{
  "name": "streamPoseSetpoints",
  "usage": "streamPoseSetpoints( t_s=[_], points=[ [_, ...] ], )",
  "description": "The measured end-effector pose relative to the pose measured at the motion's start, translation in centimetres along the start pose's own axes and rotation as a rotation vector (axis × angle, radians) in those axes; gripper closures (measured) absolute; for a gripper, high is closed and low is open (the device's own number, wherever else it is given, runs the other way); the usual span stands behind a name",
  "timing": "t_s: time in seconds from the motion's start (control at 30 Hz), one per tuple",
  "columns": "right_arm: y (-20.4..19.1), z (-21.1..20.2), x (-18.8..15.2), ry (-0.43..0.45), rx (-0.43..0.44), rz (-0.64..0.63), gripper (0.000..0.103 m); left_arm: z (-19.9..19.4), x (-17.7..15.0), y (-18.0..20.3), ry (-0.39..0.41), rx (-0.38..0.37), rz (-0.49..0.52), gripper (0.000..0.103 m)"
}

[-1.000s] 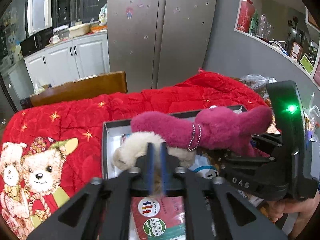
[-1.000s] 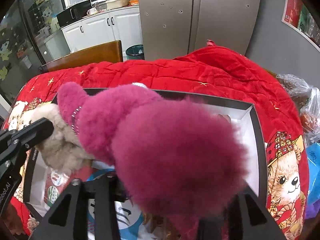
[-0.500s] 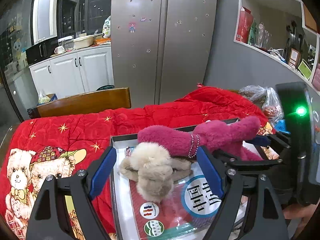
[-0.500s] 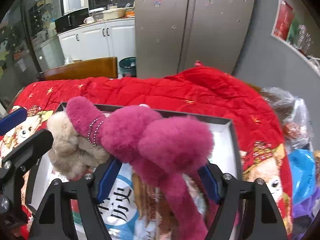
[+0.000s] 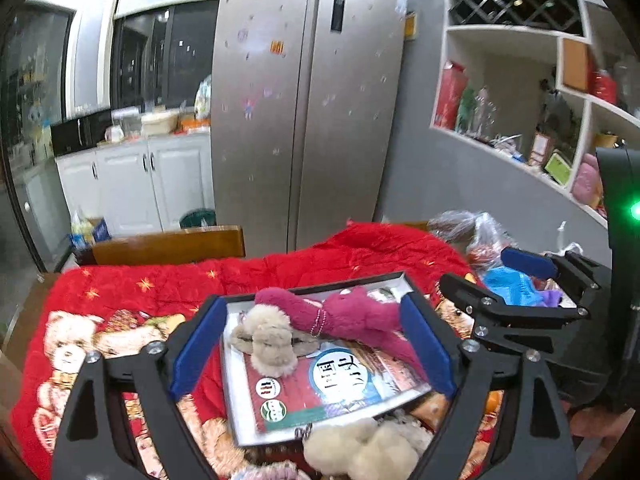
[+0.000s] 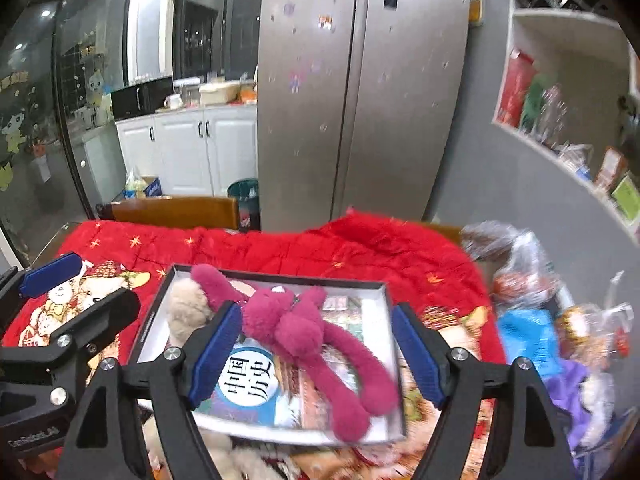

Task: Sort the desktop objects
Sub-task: 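Lower the pink plush into the box and open the right gripper, then withdraw both tools from the box back over the cluttered bed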

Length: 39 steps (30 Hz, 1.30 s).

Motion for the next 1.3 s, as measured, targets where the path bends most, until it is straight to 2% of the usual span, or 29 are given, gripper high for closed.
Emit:
streamPoseSetpoints(
  t_s=[0.1,0.23,0.3,0.43,0.67,0.8,0.9,0.97,1.03,1.13,1.3],
  points=[
    [-0.1,-3.6,-0.6,0.066,-0.051,-0.015,0.023,-3.8,-0.3,0.9,0.040,0.011,0.025,0.006],
    [0.1,-7.5,-2.3,0.083,-0.031,0.000,0.023,-8.2,-1.5,1.7,0.053,0.028,0.049,0.005],
    [-0.2,-9.2,-3.3,0.087,-0.041,-0.005,0.023,-10.4,-2.4,2.1,0.057,0.031,0.060,0.000],
    [-0.5,-12.8,-5.4,0.095,-0.025,0.001,0.023,-14.0,-4.8,2.7,0.060,0.045,0.084,0.000],
    [-0.7,-18.1,-9.9,0.153,-0.006,0.047,0.018,-17.4,-11.1,2.2,0.042,0.048,0.011,0.001],
    [-0.9,-18.7,-14.4,0.160,0.017,0.057,0.018,-17.7,-18.3,1.2,-0.001,-0.004,-0.084,0.000],
    [-1.2,-18.2,-19.7,0.150,0.035,0.071,0.018,-16.9,-23.1,0.5,-0.074,0.030,-0.113,0.000],
    [-1.1,-16.9,-22.7,0.090,0.063,0.076,0.018,-15.9,-25.0,0.5,-0.128,0.042,-0.092,0.001],
    [-1.0,-15.6,-24.6,0.030,0.079,0.064,0.018,-15.3,-26.0,0.3,-0.151,0.067,-0.099,0.001],
    [-0.9,-14.3,-25.8,-0.015,0.077,0.074,0.018,-15.0,-26.2,0.6,-0.140,0.027,-0.108,0.001],
    [-1.4,-13.1,-26.4,-0.049,0.087,0.055,0.018,-14.2,-26.0,2.5,-0.151,0.027,-0.038,0.001]
  ],
)
Point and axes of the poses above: each gripper's, at about its wrist camera, not at the fingertips, and z roughly the way its jaws point, y to its right, x to its top, the point moved 1 cm from there along z, roughly the way its jaws point, and after that the axes turned 1 degree about -y, right-handed, at the moved point
